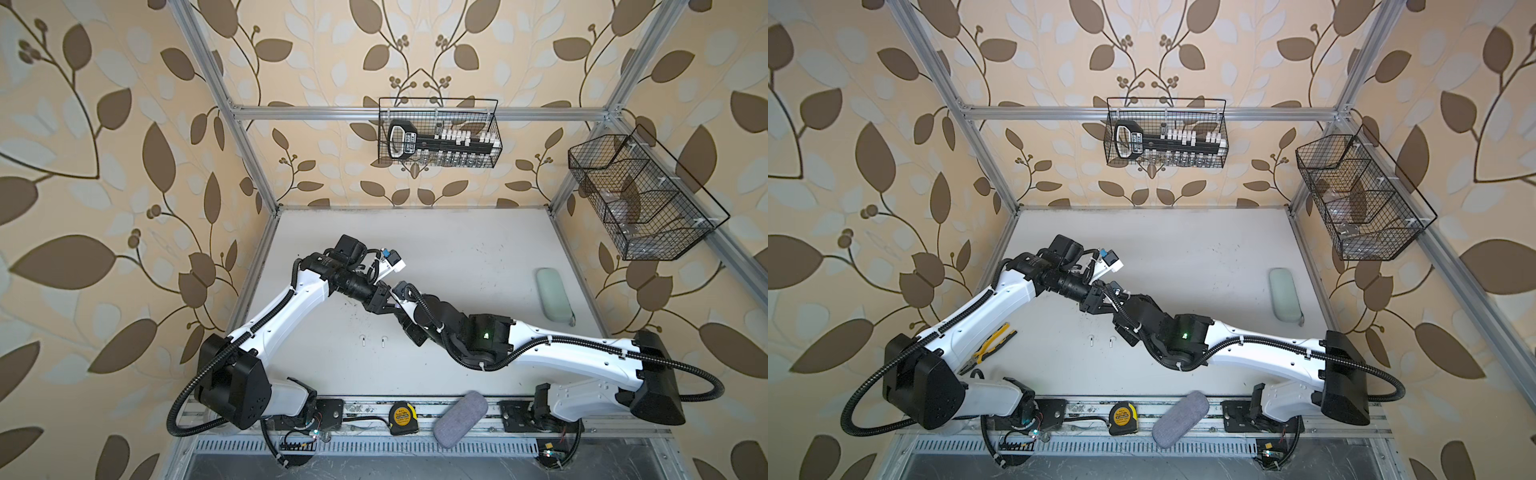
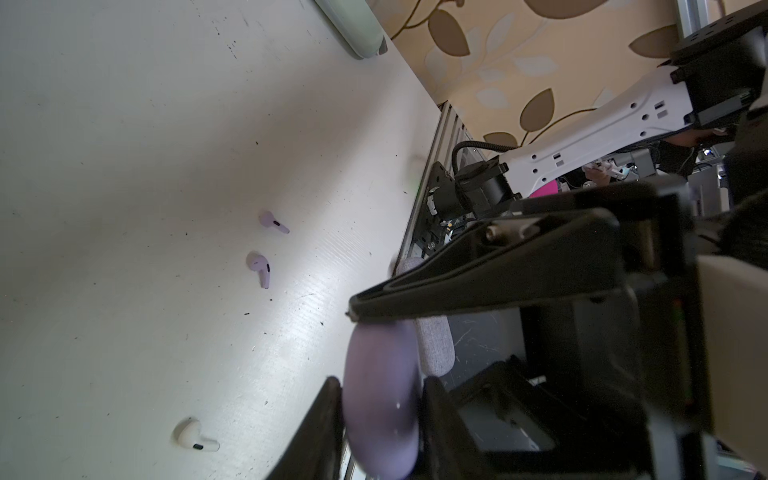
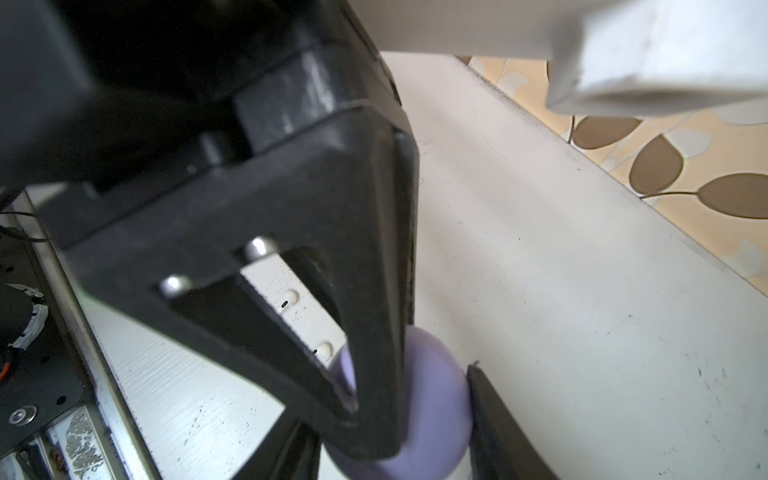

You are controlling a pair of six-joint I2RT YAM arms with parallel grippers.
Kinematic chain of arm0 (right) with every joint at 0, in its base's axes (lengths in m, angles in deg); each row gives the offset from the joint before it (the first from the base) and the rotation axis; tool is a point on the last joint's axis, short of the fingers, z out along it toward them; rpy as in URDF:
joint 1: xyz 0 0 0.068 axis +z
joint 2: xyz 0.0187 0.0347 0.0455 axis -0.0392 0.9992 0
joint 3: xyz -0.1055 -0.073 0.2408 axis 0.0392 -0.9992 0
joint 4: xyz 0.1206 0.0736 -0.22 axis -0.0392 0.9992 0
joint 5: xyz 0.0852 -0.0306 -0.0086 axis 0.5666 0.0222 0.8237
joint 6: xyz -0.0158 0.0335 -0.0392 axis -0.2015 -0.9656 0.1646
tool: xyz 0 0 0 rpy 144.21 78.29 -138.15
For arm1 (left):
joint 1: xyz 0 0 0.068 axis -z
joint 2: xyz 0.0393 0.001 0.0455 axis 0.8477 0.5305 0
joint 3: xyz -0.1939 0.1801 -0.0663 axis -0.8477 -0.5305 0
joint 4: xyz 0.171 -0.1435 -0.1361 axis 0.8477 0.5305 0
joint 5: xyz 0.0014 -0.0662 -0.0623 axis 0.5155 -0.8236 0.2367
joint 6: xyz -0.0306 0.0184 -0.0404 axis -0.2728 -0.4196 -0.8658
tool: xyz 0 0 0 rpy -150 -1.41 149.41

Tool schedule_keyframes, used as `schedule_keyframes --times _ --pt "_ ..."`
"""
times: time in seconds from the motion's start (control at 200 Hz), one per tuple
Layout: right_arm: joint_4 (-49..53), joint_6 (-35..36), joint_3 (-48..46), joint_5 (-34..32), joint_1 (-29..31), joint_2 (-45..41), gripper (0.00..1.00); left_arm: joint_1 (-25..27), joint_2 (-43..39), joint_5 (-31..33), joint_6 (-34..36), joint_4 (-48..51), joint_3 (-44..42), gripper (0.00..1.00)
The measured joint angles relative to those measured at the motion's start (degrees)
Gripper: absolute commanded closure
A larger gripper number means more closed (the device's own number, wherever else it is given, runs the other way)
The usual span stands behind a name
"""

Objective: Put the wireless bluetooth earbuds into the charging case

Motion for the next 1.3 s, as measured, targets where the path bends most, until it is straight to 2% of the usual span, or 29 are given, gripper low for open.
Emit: schedule_keyframes --times 0.15,0.33,0.51,0.565,0.775,0.885,1.125,1.3 --pt "0.5 0.1 0.1 0.0 0.0 0.0 0.92 0.3 0.0 0.0 0.0 0.0 0.0 0.69" --pt "0.8 0.7 0.4 -0.8 0.1 0.0 0.92 0.3 0.0 -0.3 -0.7 0.0 0.3 0.81" --pt "2.1 1.8 1.4 -1.4 0.1 0.2 0.91 0.3 0.3 -1.0 -1.0 0.0 0.6 0.85" --pt "2.6 2.0 1.7 -1.6 0.2 0.4 0.86 0.3 0.3 -1.1 -1.0 -0.1 0.6 0.86" --pt "2.8 2.2 1.9 -2.6 0.1 0.4 0.50 0.3 0.3 -1.2 -1.2 -1.4 0.6 0.91" --pt "2.7 1.9 1.9 -3.3 0.1 0.3 0.35 0.4 0.3 -1.3 -1.0 -1.9 0.6 0.92" --pt "3.4 0.5 -0.8 -5.2 0.3 -5.8 0.25 0.7 1.6 -1.0 1.2 -2.2 0.6 0.93" --pt "2.5 -3.1 -2.7 -6.7 -0.2 -13.8 0.24 0.7 3.4 0.2 3.3 -1.4 0.3 0.94"
